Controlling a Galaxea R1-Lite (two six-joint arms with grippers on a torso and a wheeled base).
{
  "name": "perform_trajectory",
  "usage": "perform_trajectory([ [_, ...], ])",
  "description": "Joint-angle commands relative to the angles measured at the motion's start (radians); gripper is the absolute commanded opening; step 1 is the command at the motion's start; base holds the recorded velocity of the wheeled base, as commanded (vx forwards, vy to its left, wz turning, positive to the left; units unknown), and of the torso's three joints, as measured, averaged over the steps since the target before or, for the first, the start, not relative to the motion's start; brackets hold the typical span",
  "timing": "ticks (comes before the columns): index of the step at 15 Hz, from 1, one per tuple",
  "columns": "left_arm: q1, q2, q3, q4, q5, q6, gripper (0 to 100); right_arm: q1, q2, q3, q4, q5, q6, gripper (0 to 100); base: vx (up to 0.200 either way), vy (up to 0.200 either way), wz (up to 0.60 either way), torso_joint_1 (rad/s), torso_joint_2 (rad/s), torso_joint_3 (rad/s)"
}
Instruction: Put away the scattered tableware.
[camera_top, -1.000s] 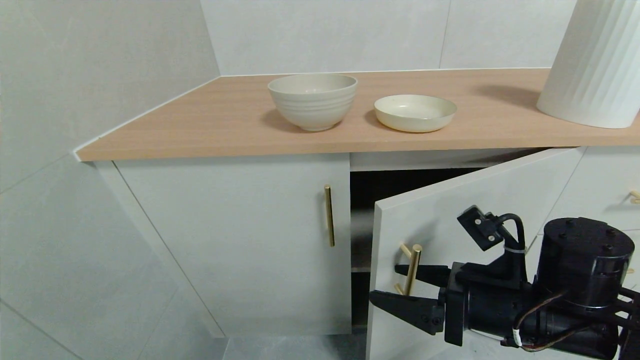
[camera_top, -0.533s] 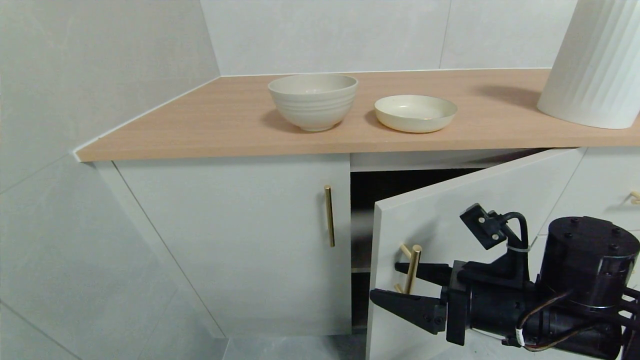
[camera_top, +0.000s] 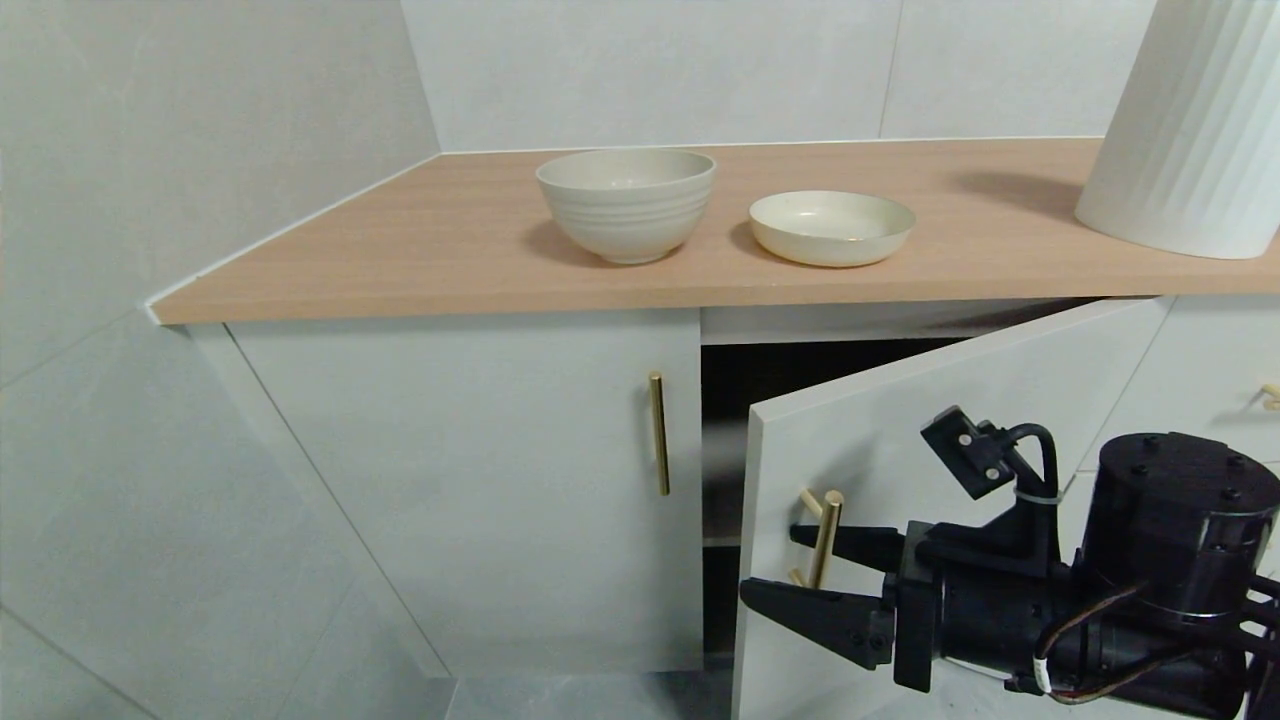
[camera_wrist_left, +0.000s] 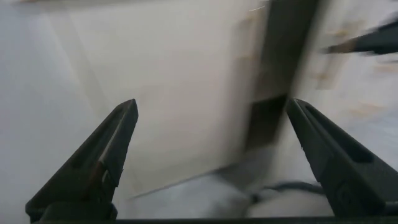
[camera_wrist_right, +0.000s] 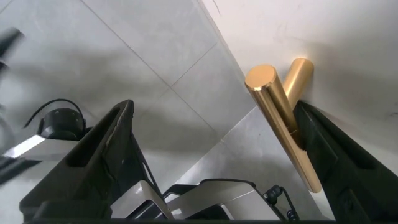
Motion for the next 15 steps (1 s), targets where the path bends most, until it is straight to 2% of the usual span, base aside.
perform_trajectory([
  [1,-0.010,0.430,-0.252,0.014,-0.246,-0.002,100,0.000,0.001,-0.001,0.000,-0.002,0.000,100,0.000,0.000,0.00,0.000,0.00,0.000],
  [2,-0.013,0.483,-0.271,-0.004,-0.289,-0.004,100,0.000,0.003,0.001,0.000,-0.002,0.000,100,0.000,0.000,0.00,0.000,0.00,0.000],
  [3,-0.041,0.575,-0.287,-0.055,-0.337,-0.010,100,0.000,0.003,-0.001,0.000,-0.002,0.000,100,0.000,0.000,0.00,0.000,0.00,0.000],
  [5,-0.113,0.688,-0.284,-0.121,-0.343,-0.065,100,0.000,-0.004,0.001,0.000,-0.004,0.000,100,0.000,0.000,0.00,0.000,0.00,0.000],
  [6,-0.159,0.765,-0.281,-0.171,-0.343,-0.110,100,0.000,-0.005,-0.001,0.000,-0.004,0.000,100,0.000,0.000,0.00,0.000,0.00,0.000],
  [7,-0.197,0.817,-0.267,-0.217,-0.342,-0.131,100,0.000,-0.005,-0.001,0.000,-0.004,0.000,100,0.000,0.000,0.00,0.000,0.00,0.000],
  [8,-0.231,0.860,-0.227,-0.271,-0.342,-0.136,100,0.000,-0.001,-0.001,0.000,-0.004,0.000,100,0.000,0.000,0.00,0.000,0.00,0.000],
  [10,-0.259,0.915,-0.138,-0.371,-0.342,-0.134,100,0.000,0.007,0.001,0.000,-0.001,0.000,100,0.000,0.000,0.00,0.000,0.00,0.000],
  [12,-0.274,0.970,-0.103,-0.447,-0.338,-0.136,100,0.000,0.021,0.007,0.000,-0.001,0.000,100,0.000,0.000,0.00,0.000,0.00,0.000],
  [14,-0.277,0.975,-0.094,-0.452,-0.338,-0.137,100,0.000,0.019,0.009,0.000,-0.001,0.001,100,0.000,0.000,0.00,0.000,0.00,0.000],
  [15,-0.277,0.977,-0.095,-0.454,-0.340,-0.137,0,0.000,0.013,0.010,0.000,-0.002,0.001,100,0.000,0.000,0.00,0.000,0.00,0.000],
])
